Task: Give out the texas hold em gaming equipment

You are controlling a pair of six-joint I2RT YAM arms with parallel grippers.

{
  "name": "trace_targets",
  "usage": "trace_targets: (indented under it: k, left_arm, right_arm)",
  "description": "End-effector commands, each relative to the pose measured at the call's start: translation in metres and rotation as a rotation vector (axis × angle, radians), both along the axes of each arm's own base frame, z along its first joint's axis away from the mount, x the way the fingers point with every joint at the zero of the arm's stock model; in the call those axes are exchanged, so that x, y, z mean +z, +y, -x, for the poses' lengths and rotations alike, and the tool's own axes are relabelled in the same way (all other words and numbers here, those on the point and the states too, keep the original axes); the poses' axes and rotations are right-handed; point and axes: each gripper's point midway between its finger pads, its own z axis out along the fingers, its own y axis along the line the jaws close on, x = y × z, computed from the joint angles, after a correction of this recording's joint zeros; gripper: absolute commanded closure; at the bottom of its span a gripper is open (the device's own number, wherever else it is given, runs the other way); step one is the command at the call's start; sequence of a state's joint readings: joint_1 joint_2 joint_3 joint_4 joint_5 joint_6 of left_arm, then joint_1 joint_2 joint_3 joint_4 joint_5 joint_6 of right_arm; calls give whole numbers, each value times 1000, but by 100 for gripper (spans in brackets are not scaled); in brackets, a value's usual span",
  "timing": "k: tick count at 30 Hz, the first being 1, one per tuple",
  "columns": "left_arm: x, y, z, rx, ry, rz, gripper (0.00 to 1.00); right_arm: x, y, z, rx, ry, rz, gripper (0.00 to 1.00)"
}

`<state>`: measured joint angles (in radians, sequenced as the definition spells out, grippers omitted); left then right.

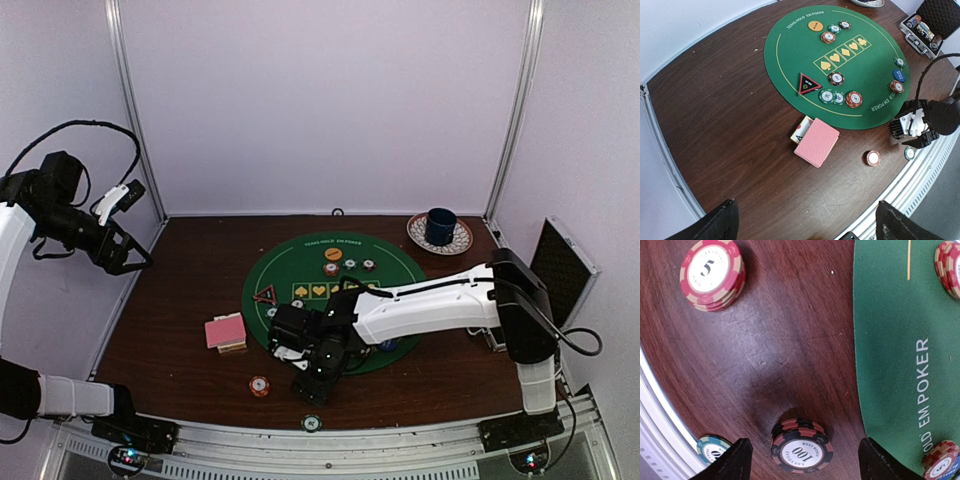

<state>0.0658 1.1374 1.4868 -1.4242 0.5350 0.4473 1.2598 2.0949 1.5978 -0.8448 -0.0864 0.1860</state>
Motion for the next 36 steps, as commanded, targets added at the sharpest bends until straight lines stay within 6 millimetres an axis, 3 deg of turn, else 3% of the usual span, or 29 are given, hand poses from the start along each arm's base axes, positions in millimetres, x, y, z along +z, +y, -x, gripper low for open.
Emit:
trace_targets:
  k: [1, 13, 25, 31, 36]
  left_arm:
    - [2, 0, 3, -7, -6, -4, 2]
    - [2, 0, 2, -9, -5, -4, 2]
    - [3, 1, 3, -7, -11, -9, 2]
    - [4, 1, 3, -8, -14, -10, 2]
    - [4, 1, 2, -8, -13, -10, 2]
  right_arm:
    - [-11, -6, 4, 0, 24, 26, 25]
    - [-15, -11, 5, 1, 30, 42, 40]
    - [-7, -10, 6, 7, 29, 32, 67]
    - [3, -10, 1, 7, 6, 31, 83]
    - [28, -11, -10, -14, -42, 9, 89]
